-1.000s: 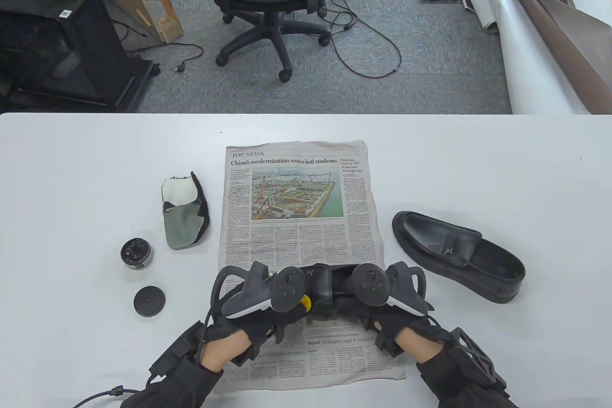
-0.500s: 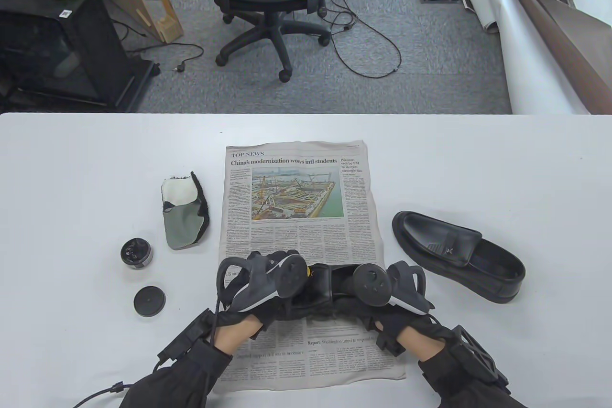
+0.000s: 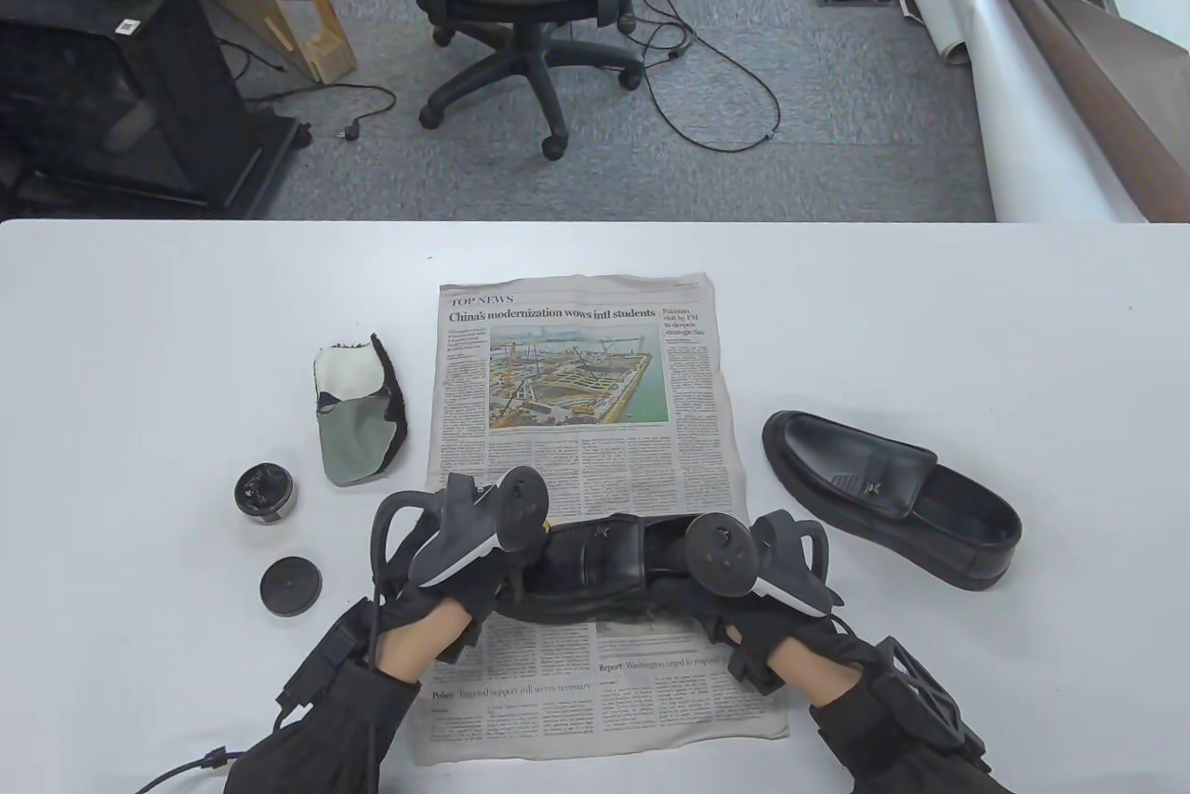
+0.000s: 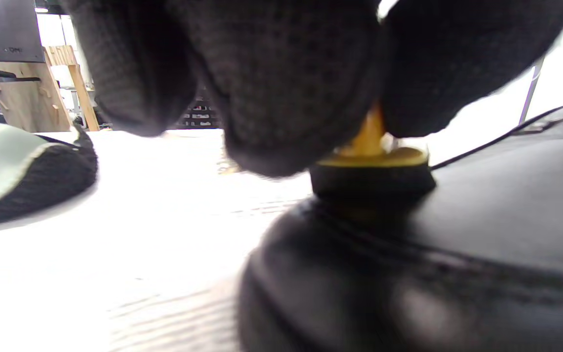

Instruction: Dip and apply built-in sponge shoe polish on shoes

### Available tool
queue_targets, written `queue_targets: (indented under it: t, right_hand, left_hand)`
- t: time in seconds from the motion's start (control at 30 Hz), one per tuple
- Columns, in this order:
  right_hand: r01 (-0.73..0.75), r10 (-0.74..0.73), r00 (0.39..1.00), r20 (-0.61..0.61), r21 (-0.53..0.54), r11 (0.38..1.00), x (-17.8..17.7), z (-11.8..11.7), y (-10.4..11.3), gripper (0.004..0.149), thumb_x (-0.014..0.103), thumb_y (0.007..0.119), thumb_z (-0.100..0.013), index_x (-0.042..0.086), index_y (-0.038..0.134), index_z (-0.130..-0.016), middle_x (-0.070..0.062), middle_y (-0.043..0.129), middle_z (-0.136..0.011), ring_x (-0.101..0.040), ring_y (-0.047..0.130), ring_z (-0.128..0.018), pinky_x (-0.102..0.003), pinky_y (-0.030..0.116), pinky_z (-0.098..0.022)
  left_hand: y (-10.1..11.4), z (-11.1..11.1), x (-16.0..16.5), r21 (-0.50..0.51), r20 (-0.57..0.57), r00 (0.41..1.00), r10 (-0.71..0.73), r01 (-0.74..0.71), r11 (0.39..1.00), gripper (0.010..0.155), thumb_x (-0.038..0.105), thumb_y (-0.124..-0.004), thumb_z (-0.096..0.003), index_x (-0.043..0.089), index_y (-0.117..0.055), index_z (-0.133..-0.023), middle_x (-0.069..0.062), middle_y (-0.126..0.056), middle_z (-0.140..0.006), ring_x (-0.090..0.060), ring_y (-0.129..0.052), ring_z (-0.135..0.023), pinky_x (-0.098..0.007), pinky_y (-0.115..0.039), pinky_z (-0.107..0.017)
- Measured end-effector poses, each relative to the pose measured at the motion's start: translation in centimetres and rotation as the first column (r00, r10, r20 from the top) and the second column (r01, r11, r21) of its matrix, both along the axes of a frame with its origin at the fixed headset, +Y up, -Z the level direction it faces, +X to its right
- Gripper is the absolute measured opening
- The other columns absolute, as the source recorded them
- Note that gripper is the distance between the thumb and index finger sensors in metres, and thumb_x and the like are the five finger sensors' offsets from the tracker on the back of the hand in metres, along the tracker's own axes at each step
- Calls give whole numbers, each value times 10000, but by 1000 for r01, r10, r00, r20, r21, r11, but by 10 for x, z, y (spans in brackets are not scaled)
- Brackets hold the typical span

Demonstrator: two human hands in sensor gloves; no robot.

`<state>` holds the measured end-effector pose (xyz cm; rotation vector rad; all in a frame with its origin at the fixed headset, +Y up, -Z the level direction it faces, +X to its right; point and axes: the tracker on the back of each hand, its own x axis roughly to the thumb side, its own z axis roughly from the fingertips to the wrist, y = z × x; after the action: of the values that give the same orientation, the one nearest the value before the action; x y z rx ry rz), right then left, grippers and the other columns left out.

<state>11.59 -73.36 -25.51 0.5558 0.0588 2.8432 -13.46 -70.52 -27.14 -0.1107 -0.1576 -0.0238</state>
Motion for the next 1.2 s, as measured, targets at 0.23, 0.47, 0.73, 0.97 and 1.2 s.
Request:
queue_targets:
  t: [0.23, 0.47, 0.73, 0.97, 1.2]
  right_hand:
    - [-2, 2, 1000, 4, -1, 1000, 0, 0, 0, 448, 536, 920, -293, 221, 1001, -600, -7, 1066, -437, 54, 1092, 38, -241, 992, -150]
    - [-1, 1, 1000, -2, -4, 1000, 0, 0, 0, 448, 538, 919, -293, 224, 998, -603, -6, 1065, -440, 54, 1092, 35, -241, 991, -153]
    - [3, -3, 1000, -14, -4, 1000, 0, -1, 0, 445, 536, 919, -295, 225, 998, -604, -6, 1064, -443, 54, 1091, 36, -242, 991, -153]
    - [4, -4, 1000, -23, -7, 1000, 0, -1, 0, 447, 534, 920, -294, 222, 998, -605, -8, 1064, -444, 53, 1091, 36, -243, 991, -152]
    - [3, -4, 1000, -27, -6, 1000, 0, -1, 0, 448, 534, 920, -294, 221, 997, -606, -9, 1064, -444, 52, 1091, 37, -242, 991, -150]
  left_hand:
    - [8, 11, -4, -96, 78, 996, 43, -36, 995, 488, 505, -954, -387, 225, -877, -779, -36, -1067, -572, 0, -1087, -253, -368, -925, -474]
    - [11, 29, 22, -177, 200, 960, 198, -164, 971, 477, 499, -964, -378, 259, -875, -781, -19, -1079, -614, 4, -1128, -295, -354, -941, -472]
    - [8, 35, 46, 29, 205, 957, 208, -218, 976, 476, 502, -942, -389, 248, -867, -785, -22, -1070, -610, -2, -1118, -294, -364, -932, -478]
    - [5, 18, 49, 101, 173, 965, 196, -216, 971, 478, 499, -930, -397, 239, -863, -792, -26, -1067, -605, -1, -1102, -274, -368, -927, -478]
    - [-4, 2, 45, 124, 114, 985, 131, -145, 982, 478, 503, -932, -395, 234, -873, -786, -28, -1071, -584, 2, -1096, -258, -368, -929, -473]
